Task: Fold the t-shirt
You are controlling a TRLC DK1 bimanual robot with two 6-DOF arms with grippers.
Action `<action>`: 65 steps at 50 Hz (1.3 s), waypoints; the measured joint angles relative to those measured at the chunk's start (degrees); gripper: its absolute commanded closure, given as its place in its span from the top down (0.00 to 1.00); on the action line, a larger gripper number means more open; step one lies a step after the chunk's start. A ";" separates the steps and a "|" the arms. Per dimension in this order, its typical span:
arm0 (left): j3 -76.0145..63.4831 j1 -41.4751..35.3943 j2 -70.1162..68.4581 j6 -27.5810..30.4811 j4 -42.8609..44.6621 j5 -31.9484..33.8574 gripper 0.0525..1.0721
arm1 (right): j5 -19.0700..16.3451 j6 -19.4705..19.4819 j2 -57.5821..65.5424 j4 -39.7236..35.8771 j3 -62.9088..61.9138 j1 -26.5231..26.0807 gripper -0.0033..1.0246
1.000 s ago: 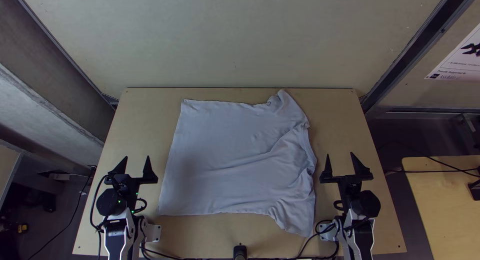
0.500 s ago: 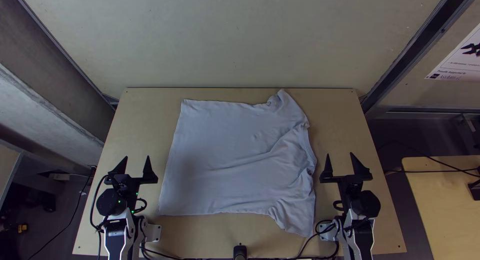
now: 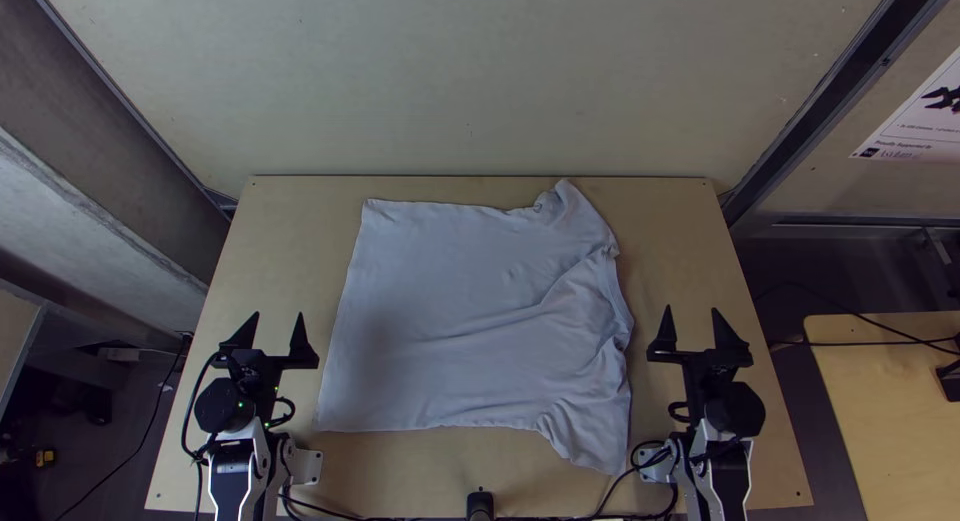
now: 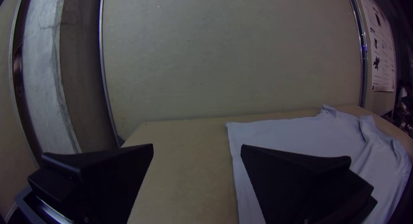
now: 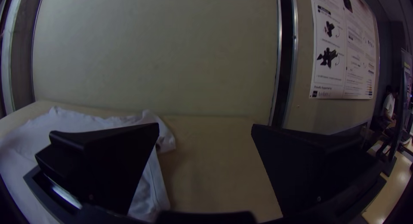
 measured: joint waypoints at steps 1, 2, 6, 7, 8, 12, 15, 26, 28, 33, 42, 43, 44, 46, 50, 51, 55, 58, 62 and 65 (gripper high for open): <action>0.02 0.22 0.00 0.00 -0.02 0.00 0.96 | 0.00 0.00 0.00 -0.11 0.63 -0.07 0.96; 0.09 0.52 0.00 0.02 -0.04 -0.02 0.96 | 0.00 0.00 0.00 -0.17 1.38 -0.09 0.96; 0.79 1.20 0.00 0.17 -0.11 -0.17 0.96 | 0.00 0.00 0.02 0.52 4.52 -0.09 0.96; 1.11 1.20 0.02 0.17 -0.07 -0.17 0.96 | 0.00 -0.02 0.04 0.96 5.29 -0.09 0.96; 1.38 1.20 0.04 0.17 0.02 -0.17 0.96 | 0.00 -0.02 0.07 1.53 6.01 -0.07 0.96; 3.98 1.18 0.66 0.17 0.66 -0.17 0.96 | 0.00 -0.11 0.94 3.96 9.07 0.37 0.96; 6.34 1.18 1.75 0.20 1.49 -0.15 0.96 | 0.15 -0.52 2.38 5.18 11.34 1.31 0.96; 20.96 0.42 14.60 0.13 4.55 -0.17 0.96 | 0.17 -0.68 13.90 9.29 23.78 2.36 0.96; 24.00 0.28 17.92 0.09 5.55 -0.17 0.96 | 0.17 -0.70 16.17 9.92 26.29 2.36 0.96; 30.03 -0.39 24.96 -0.04 7.08 -0.17 0.96 | 0.17 -0.70 22.32 10.45 33.16 2.47 0.96; 41.86 -1.79 36.74 -0.07 6.51 -0.17 0.96 | 0.17 -0.70 33.92 10.25 45.90 3.50 0.96; 43.45 -1.84 38.14 -0.09 6.25 -0.17 0.96 | 0.17 -0.70 35.30 10.16 47.47 3.50 0.96; 45.07 -1.86 39.54 -0.09 5.73 -0.17 0.96 | 0.17 -0.68 36.61 9.94 48.92 3.50 0.96; 48.65 -1.88 42.62 -0.09 4.81 -0.37 0.96 | 0.20 -0.70 39.34 9.07 52.11 3.63 0.96; 55.56 -2.14 48.28 -0.11 1.62 -1.62 0.96 | 0.35 -0.68 45.22 5.03 59.32 3.93 0.96; 57.00 -2.23 49.72 -0.11 0.79 -1.73 0.96 | 0.37 -0.66 46.77 3.74 61.24 4.04 0.96; 65.05 -2.47 55.41 -0.39 -4.09 -2.10 0.96 | 0.39 -0.46 53.24 -1.66 69.09 4.24 0.96; 70.40 -2.80 59.45 -1.05 -7.74 -2.05 0.96 | 0.37 -0.42 57.90 -5.68 74.20 4.24 0.96; 77.22 -3.23 65.44 -1.88 -11.78 -1.92 0.96 | 0.39 0.50 64.26 -10.14 80.48 4.24 0.96; 80.30 -3.26 69.83 -3.13 -14.36 -1.88 0.96 | 0.39 1.29 69.00 -12.92 84.83 4.24 0.96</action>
